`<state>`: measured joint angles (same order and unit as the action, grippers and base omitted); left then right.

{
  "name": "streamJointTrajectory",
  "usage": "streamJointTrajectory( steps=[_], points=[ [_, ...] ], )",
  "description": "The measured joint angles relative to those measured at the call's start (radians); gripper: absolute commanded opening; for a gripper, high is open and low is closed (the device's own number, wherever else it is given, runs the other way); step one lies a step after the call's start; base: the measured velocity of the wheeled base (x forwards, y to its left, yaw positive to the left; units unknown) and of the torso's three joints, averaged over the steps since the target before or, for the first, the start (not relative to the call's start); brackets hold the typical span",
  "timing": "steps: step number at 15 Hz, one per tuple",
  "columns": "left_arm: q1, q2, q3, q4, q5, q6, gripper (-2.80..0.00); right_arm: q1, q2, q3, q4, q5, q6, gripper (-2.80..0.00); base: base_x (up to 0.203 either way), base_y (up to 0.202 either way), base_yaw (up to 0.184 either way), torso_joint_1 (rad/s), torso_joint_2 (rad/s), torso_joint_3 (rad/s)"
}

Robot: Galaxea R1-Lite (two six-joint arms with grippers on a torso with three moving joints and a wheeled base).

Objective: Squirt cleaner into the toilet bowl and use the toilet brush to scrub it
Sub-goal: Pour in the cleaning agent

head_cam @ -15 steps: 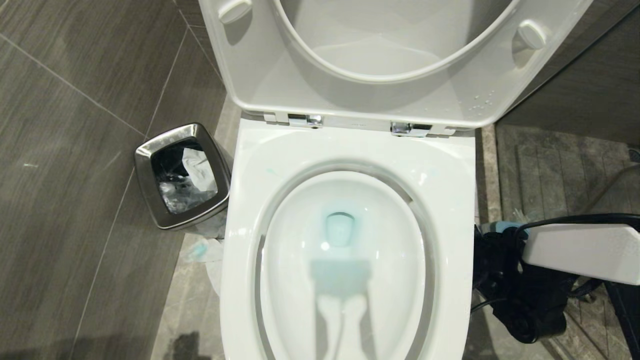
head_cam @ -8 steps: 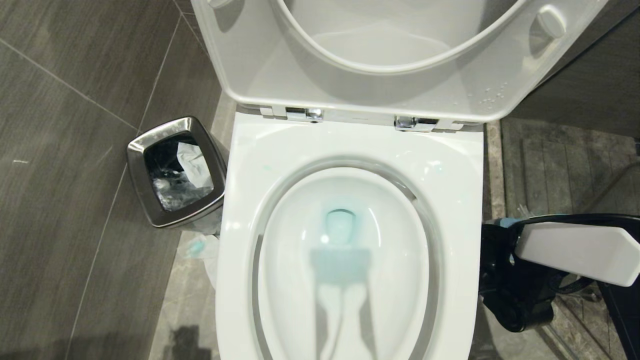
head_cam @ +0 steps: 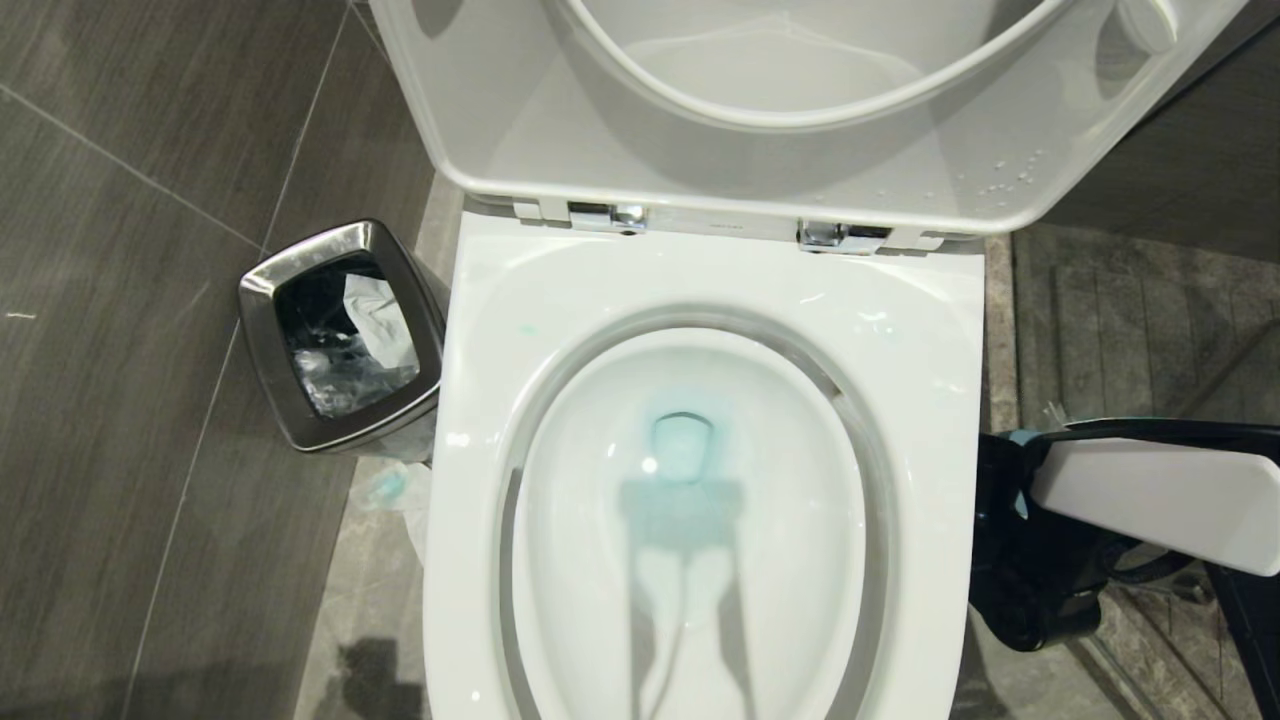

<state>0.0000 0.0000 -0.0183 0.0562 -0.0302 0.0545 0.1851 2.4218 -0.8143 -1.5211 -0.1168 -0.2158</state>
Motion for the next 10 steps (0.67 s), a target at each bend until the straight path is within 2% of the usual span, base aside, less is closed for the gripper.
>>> streamJointTrajectory(
  steps=[4,10],
  points=[
    [0.0,0.0,0.0,0.0,0.0,-0.001,-2.8,-0.001,-0.022,-0.004,0.0,-0.01,-0.038,0.0,0.0,0.0,0.0,0.0,0.0,0.0],
    [0.0,0.0,0.0,0.0,0.0,0.001,-2.8,-0.001,-0.006,-0.058,0.0,-0.011,-0.048,0.0,0.0,0.0,0.0,0.0,0.0,0.0]
  ],
)
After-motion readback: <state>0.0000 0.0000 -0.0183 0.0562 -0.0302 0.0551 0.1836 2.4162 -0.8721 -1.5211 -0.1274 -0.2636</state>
